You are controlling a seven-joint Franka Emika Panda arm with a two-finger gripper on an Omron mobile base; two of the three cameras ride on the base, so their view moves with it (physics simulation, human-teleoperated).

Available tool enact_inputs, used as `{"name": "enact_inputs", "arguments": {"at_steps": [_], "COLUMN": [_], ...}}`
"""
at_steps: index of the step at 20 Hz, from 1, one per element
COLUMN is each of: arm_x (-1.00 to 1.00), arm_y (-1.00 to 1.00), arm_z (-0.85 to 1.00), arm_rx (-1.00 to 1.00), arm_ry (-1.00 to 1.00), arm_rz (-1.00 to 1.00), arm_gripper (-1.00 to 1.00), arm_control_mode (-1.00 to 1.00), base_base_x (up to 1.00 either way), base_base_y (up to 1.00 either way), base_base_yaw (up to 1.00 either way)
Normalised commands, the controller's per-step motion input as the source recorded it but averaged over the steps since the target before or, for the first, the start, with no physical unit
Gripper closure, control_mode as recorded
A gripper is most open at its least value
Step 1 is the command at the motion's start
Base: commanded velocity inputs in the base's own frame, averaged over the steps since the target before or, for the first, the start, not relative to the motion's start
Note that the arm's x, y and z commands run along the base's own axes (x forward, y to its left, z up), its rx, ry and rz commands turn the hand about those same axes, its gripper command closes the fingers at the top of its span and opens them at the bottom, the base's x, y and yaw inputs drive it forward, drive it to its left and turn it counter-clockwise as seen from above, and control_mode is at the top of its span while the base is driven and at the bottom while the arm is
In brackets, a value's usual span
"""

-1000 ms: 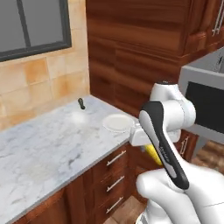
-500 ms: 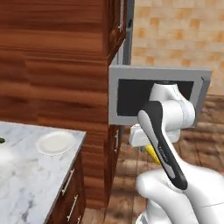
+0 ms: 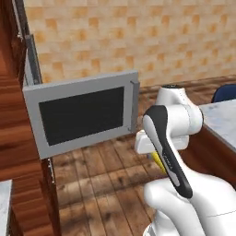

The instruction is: Pick the corn from the counter and place it in the microwave.

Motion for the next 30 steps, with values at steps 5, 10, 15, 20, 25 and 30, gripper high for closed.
{"name": "enact_inputs", "arguments": {"at_steps": [5,10,15,20,25,30], "arm_x": [0.0,0.0,0.0,0.0,0.0,0.0], "arm_y": [0.0,0.0,0.0,0.0,0.0,0.0], "arm_z": [0.0,0.0,0.0,0.0,0.0,0.0], "arm_rx": [0.0,0.0,0.0,0.0,0.0,0.0], "arm_ry": [0.0,0.0,0.0,0.0,0.0,0.0], "arm_rz": [0.0,0.0,0.0,0.0,0.0,0.0], "arm_gripper": [1.0,1.0,1.0,1.0,1.0,1.0], "arm_control_mode": [1.0,1.0,1.0,1.0,1.0,1.0], "base_base_x": [0.11,0.9,1.0,1.0,0.99,0.94], "base_base_y": [-1.0,-0.61,0.29,0.12,-0.01,-0.25], "base_base_yaw": [-0.49,-0.23,0.0,0.14,0.3,0.4]}}
